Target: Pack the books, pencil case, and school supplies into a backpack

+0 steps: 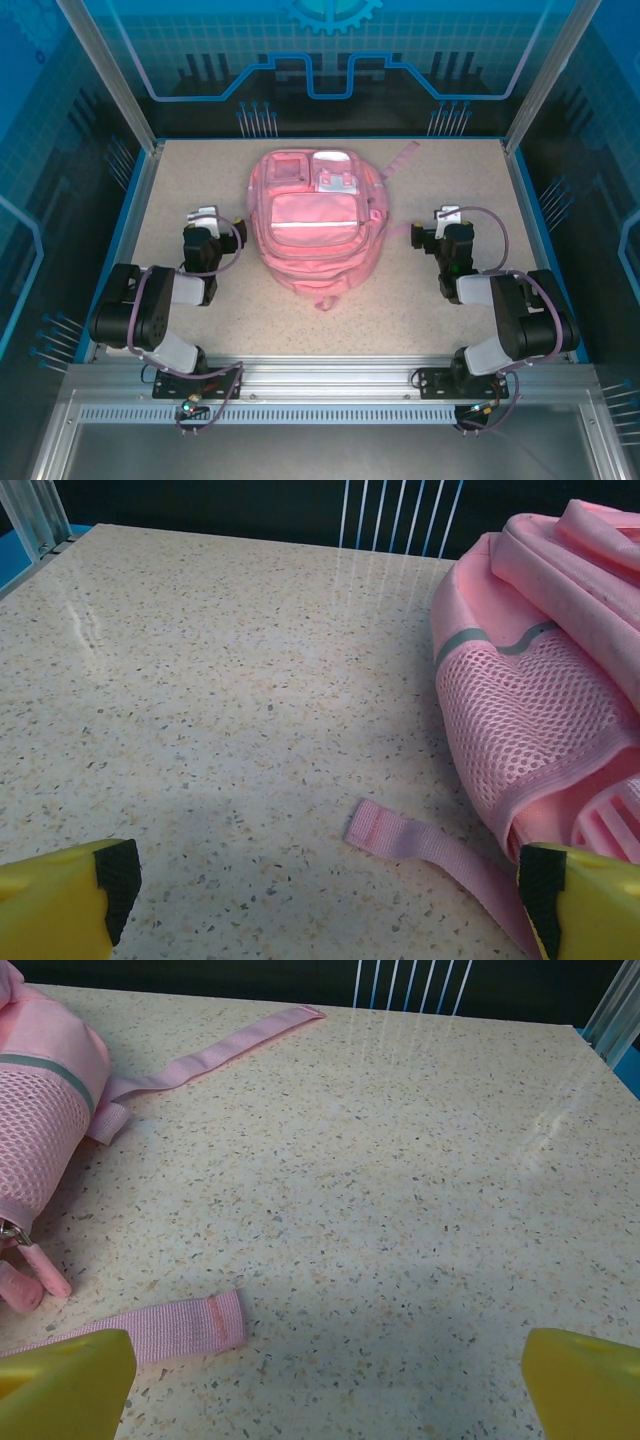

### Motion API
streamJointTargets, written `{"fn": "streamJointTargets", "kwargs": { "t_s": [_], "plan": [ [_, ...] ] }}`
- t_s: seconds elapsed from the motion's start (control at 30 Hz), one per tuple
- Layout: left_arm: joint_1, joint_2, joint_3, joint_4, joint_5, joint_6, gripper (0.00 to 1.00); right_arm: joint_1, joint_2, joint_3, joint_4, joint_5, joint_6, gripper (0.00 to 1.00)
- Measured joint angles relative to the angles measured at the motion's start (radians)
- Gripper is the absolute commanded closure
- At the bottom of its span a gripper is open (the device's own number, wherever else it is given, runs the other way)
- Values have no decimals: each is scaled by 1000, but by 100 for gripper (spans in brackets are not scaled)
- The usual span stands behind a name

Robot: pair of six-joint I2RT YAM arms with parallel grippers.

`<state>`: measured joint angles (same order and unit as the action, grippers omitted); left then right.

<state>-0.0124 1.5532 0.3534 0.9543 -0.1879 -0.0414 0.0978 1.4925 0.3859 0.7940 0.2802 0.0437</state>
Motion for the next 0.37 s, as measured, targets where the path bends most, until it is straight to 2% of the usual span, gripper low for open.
{"fn": "streamJointTargets", "kwargs": {
  "t_s": [0.37],
  "plan": [
    [0,0,5,-29,13,0,1,0,0,0,0,0,0,0]
  ]
}}
